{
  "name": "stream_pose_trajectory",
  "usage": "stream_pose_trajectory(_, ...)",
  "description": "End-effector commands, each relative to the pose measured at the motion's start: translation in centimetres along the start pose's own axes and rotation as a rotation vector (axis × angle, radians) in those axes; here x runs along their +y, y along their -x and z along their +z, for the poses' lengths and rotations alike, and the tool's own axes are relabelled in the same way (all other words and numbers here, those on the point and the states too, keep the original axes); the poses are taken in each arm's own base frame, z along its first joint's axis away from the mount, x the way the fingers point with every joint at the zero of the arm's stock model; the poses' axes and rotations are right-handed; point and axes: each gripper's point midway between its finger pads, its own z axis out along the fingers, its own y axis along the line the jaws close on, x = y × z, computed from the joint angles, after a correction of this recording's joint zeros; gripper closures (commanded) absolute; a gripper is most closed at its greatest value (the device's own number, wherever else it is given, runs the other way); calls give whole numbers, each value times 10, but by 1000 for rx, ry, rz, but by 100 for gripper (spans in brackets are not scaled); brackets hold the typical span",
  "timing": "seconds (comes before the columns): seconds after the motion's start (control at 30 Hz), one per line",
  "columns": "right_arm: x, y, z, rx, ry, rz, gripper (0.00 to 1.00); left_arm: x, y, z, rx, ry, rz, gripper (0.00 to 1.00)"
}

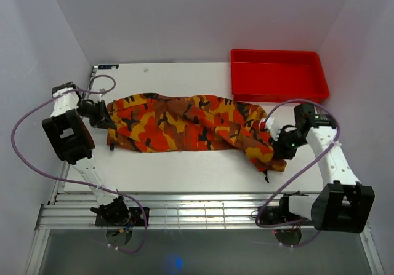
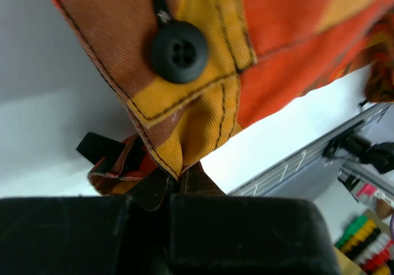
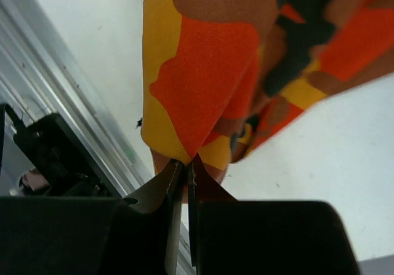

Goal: Fold and stack the trousers
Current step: Flatten the trousers out

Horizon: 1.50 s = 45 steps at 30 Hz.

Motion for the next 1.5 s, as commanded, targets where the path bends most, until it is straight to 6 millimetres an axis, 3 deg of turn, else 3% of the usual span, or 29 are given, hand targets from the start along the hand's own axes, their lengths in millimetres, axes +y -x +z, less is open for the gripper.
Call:
stream_pose_trajectory(0.0, 10, -17, 19, 102, -57, -285, 92, 8, -56, -24, 130, 98, 57, 100)
stream_pose_trajectory(0.07, 18, -31, 30, 135, -64, -325, 84, 29, -68, -25, 156, 146, 41, 100)
stream_pose_trajectory(0.17, -2, -38, 29, 189, -146, -353, 63, 57, -69, -28, 144, 186, 1, 99)
stream_pose_trajectory(0.2, -8, -39, 25, 203, -165, -348, 40, 66, -61, -27, 130, 192, -6, 92)
stream_pose_trajectory(0.3, -32, -27, 6, 155, -218, -272, 2, 75, -46, -28, 89, 183, 1, 85)
stream_pose_trajectory(0.33, -39, -27, 4, 154, -216, -246, 2, 79, -36, -30, 71, 193, 13, 83)
stream_pose_trajectory(0.37, -56, -22, -13, 138, -265, -217, 2, 81, -29, -32, 56, 202, 22, 82)
stream_pose_trajectory(0.43, -67, -25, -19, 137, -239, -172, 2, 89, -14, -37, 36, 232, 57, 77)
stream_pose_trajectory(0.47, -81, -23, -33, 125, -278, -149, 2, 92, -12, -38, 40, 241, 63, 75)
stream_pose_trajectory(0.6, -98, -20, -22, 85, -219, -7, 7, 102, -3, -42, 46, 277, 100, 63)
stream_pose_trajectory(0.77, -87, -5, 14, 5, -94, 265, 22, 98, -3, -39, 32, 247, 112, 55)
stream_pose_trajectory(0.9, -76, -3, 45, 0, -64, 335, 24, 91, -6, -35, 21, 216, 107, 53)
stream_pose_trajectory(0.97, -62, -12, 63, 55, -46, 349, 24, 89, -6, -34, 14, 209, 105, 53)
stream_pose_trajectory(1.1, -63, -33, 90, 144, -101, 329, 30, 86, -6, -34, 6, 195, 96, 53)
stream_pose_trajectory(1.23, -83, -47, 99, 204, -194, 324, 53, 84, -5, -32, 0, 182, 87, 53)
stream_pose_trajectory(1.27, -95, -50, 96, 225, -254, 310, 78, 84, -6, -31, 4, 181, 84, 54)
stream_pose_trajectory(1.3, -103, -53, 94, 241, -289, 300, 91, 85, -7, -31, 6, 183, 82, 54)
stream_pose_trajectory(1.37, -128, -54, 80, 264, -402, 255, 92, 85, -10, -29, 15, 178, 76, 56)
stream_pose_trajectory(1.47, -184, -28, 33, 203, -619, 195, 92, 83, -13, -28, 19, 171, 75, 59)
